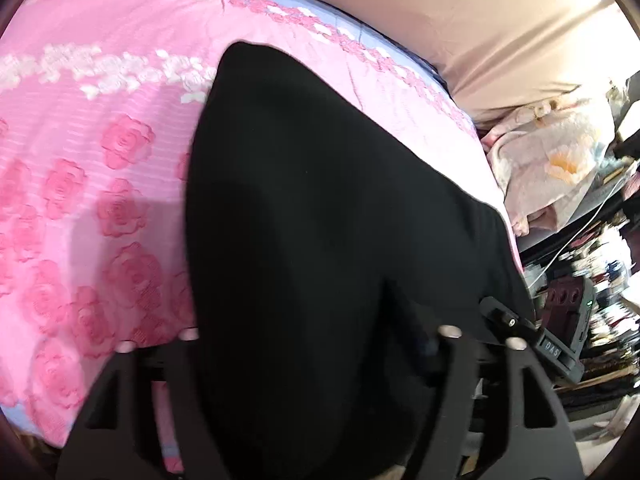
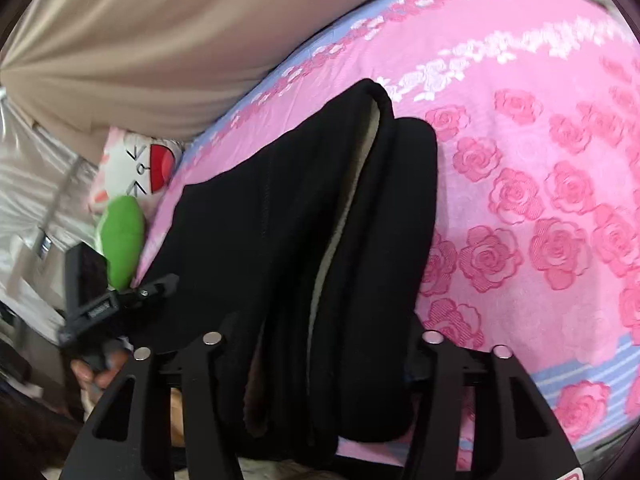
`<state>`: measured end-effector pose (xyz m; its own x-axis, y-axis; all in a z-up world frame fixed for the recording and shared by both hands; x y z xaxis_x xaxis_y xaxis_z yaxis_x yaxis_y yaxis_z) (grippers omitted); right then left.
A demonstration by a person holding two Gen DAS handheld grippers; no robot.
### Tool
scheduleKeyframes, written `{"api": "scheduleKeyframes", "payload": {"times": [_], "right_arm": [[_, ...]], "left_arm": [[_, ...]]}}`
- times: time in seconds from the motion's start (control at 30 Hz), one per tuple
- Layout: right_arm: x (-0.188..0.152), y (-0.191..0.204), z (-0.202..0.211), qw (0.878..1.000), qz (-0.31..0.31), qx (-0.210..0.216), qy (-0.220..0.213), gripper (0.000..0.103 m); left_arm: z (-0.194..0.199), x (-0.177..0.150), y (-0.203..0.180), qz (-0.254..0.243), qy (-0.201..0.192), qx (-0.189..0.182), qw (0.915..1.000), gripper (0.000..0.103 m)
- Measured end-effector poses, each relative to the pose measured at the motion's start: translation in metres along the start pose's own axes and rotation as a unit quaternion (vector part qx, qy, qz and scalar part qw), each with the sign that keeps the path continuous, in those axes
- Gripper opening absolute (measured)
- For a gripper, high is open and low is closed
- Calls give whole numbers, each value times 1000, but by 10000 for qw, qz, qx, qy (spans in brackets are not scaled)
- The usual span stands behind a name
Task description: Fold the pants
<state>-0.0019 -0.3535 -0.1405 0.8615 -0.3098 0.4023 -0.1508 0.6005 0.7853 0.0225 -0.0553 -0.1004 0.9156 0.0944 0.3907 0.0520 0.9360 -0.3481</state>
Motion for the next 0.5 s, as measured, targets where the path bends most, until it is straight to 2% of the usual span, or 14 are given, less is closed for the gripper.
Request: {"api": "scheduleKeyframes", "payload": {"times": [0.03, 0.1, 0.17, 0.23, 0.33, 0.4, 0.5], "right_arm": [[1, 0, -1, 10000, 31, 18, -20, 58], [1, 2, -5, 10000, 87, -2, -36, 58], [2, 4, -7, 9999, 112, -53, -73, 50], [2, 10, -4, 9996, 235, -95, -153, 40], [6, 31, 3, 9981, 519, -162, -288, 38], [10, 45, 10, 9966, 720, -162, -373, 38], [15, 66, 18, 9940, 974, -137, -485, 37]], "left_arm": [[-1, 1, -2, -60, -13, -21, 10000, 76], [-4, 5, -6, -81, -71, 42, 9999, 73], [-6, 6, -5, 72, 23, -117, 9999, 48], [4, 9, -7, 139, -80, -35, 9999, 35], [23, 10, -22, -188, -336, 341, 9987, 28], [35, 10, -34, -414, -540, 596, 9959, 19], [54, 14, -50, -668, -743, 726, 9923, 18]]}}
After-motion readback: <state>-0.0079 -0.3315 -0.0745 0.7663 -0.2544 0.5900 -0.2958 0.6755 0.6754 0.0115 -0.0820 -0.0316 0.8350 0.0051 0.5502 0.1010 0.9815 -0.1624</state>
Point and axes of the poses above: each gripper's, at about its wrist camera, not at the fingertips, and z roughly against the way its jaws point, y to its left, x to its top, the point moved 4 cm from there along -z, roughly the way its jaws point, and after that the axes turned 12 degrees about x, right-handed, at the moved point
